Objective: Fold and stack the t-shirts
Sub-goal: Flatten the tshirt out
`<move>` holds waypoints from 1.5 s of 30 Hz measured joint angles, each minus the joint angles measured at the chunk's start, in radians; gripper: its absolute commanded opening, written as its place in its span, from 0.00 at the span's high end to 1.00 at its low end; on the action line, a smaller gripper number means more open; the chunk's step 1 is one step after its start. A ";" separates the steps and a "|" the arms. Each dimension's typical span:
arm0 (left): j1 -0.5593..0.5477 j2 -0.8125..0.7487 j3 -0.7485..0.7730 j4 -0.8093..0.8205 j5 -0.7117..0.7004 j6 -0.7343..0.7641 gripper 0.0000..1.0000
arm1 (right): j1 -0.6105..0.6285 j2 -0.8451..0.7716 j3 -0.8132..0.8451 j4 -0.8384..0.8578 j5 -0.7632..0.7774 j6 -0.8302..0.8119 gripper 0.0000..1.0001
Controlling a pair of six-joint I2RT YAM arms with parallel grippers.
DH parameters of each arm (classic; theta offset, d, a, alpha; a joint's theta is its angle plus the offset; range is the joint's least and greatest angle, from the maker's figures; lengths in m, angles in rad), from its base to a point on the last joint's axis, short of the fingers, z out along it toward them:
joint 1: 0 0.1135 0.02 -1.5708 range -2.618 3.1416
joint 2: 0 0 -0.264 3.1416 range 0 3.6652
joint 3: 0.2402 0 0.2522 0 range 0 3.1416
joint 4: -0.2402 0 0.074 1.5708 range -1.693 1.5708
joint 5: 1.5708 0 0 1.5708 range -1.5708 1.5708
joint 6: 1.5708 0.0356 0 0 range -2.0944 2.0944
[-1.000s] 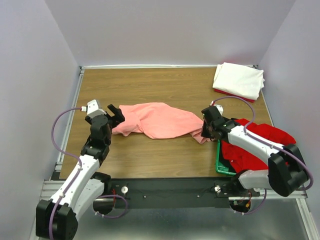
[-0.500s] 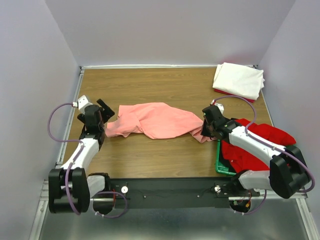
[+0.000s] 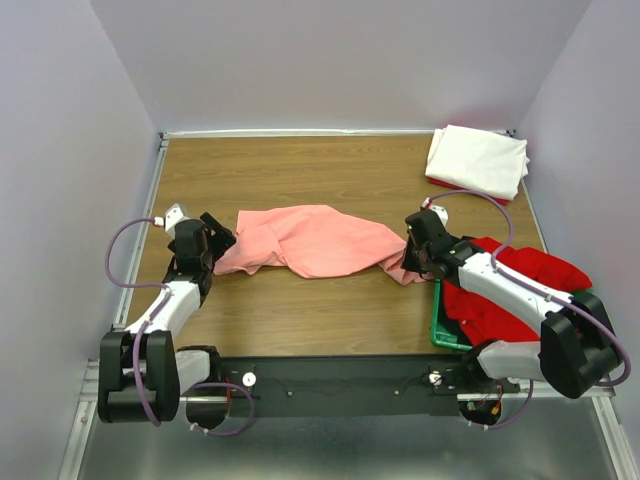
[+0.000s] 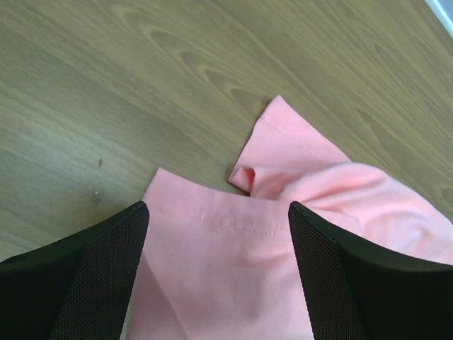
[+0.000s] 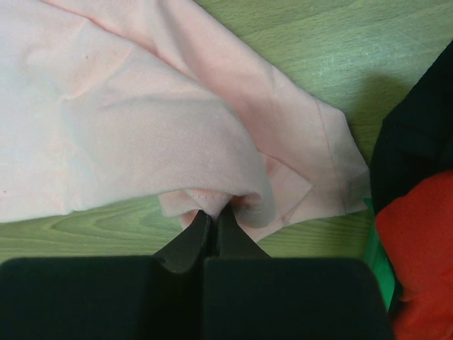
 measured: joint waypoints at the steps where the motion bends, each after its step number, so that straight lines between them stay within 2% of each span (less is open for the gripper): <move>1: 0.000 0.000 -0.007 -0.002 0.003 -0.006 0.15 | 0.000 0.000 0.000 0.003 -0.001 0.000 0.99; 12: 0.001 -0.075 -0.064 -0.053 -0.006 -0.052 0.20 | 0.000 0.000 0.000 0.015 -0.006 0.000 0.99; 15: 0.001 -0.062 -0.072 -0.053 -0.004 -0.051 0.28 | 0.000 0.000 0.000 0.016 -0.010 0.000 0.99; 16: 0.001 -0.055 -0.075 -0.053 -0.002 -0.052 0.38 | 0.000 0.000 0.000 0.016 -0.010 0.000 1.00; 17: 0.001 -0.050 -0.078 -0.052 0.001 -0.054 0.43 | 0.000 0.000 0.000 0.016 -0.011 0.000 1.00; 19: 0.001 -0.045 -0.082 -0.052 0.010 -0.050 0.58 | 0.000 0.000 0.000 0.016 -0.017 0.000 1.00; 20: 0.001 -0.044 -0.082 -0.050 0.016 -0.050 0.75 | 0.000 0.000 0.000 0.016 -0.022 -0.001 1.00; 22: 0.001 -0.045 -0.082 -0.036 0.027 -0.039 1.00 | 0.000 0.000 0.000 0.019 -0.037 -0.010 1.00; 25: 0.009 -0.040 -0.054 -0.016 0.051 -0.035 1.00 | 0.000 -0.013 0.000 0.024 -0.047 -0.031 1.00; 29: 0.037 0.000 0.117 0.003 0.097 -0.017 1.00 | 0.000 -0.069 0.030 0.019 -0.046 -0.074 0.99; 33: 0.056 0.046 0.381 0.033 0.140 0.021 1.00 | 0.002 -0.102 0.140 0.013 0.014 -0.127 0.99; 39: 0.129 0.169 0.857 0.006 0.269 0.121 1.00 | 0.002 -0.034 0.391 0.013 0.171 -0.209 0.99; 42: 0.159 0.175 0.957 0.002 0.315 0.208 1.00 | 0.002 -0.016 0.455 0.014 0.222 -0.245 0.99; 45: 0.179 0.148 0.946 0.024 0.369 0.298 1.00 | 0.002 -0.019 0.470 0.015 0.243 -0.273 0.98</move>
